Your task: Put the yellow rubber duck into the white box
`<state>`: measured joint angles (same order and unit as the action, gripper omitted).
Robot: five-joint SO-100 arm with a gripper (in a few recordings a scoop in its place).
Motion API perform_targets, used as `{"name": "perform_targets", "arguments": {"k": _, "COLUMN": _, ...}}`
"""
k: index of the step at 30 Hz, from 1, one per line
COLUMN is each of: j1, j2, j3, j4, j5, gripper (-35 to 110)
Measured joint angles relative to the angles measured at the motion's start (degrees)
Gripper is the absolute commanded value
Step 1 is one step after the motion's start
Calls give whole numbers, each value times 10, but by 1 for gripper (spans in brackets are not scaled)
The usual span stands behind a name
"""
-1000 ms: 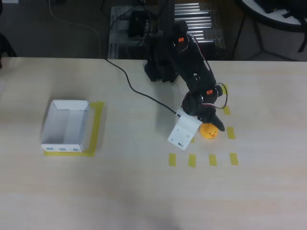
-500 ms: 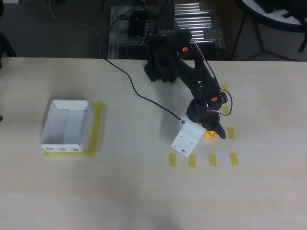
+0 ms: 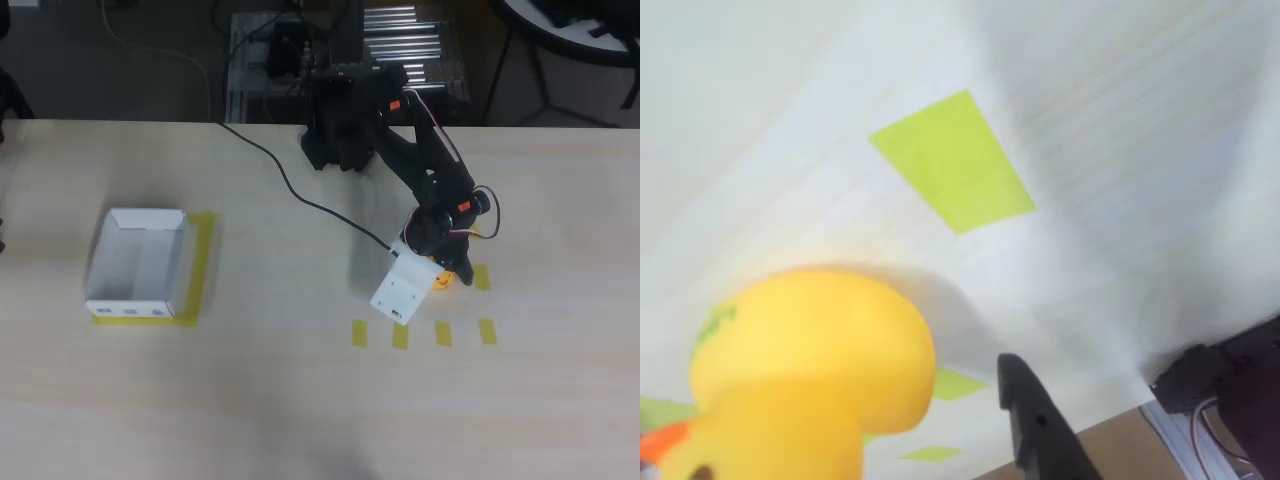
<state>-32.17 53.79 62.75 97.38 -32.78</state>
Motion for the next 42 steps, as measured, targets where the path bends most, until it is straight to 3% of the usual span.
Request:
{"name": "perform_targets", "arguments": {"k": 3, "j1": 0, "j2": 0, "j3": -8, "j4": 0, "j5": 4, "gripper": 15}}
{"name": "perform_targets", "arguments": {"k": 13, "j1": -10, "j2": -18, "j3": -48, "j4": 0, "j5": 23, "gripper": 1}}
{"name": "perform_targets", "arguments": {"k": 23, "j1": 23, "j2": -23, "j3": -117, "j4": 1, "j5": 62, "gripper": 0}}
{"name": "perform_targets", "arguments": {"k": 28, "j1": 75, "j2": 59, "j3": -134, "j4": 1, "j5": 99, "gripper": 0}}
{"name": "perform_targets", "arguments": {"k": 35, "j1": 181, "j2": 308, "j3": -136, "j4": 7, "j5": 149, "gripper": 0}}
{"name": "perform_targets", "arguments": {"k": 42, "j1": 403, "j2": 437, "j3": -183, "j4": -17, "j5": 182, "gripper": 0}}
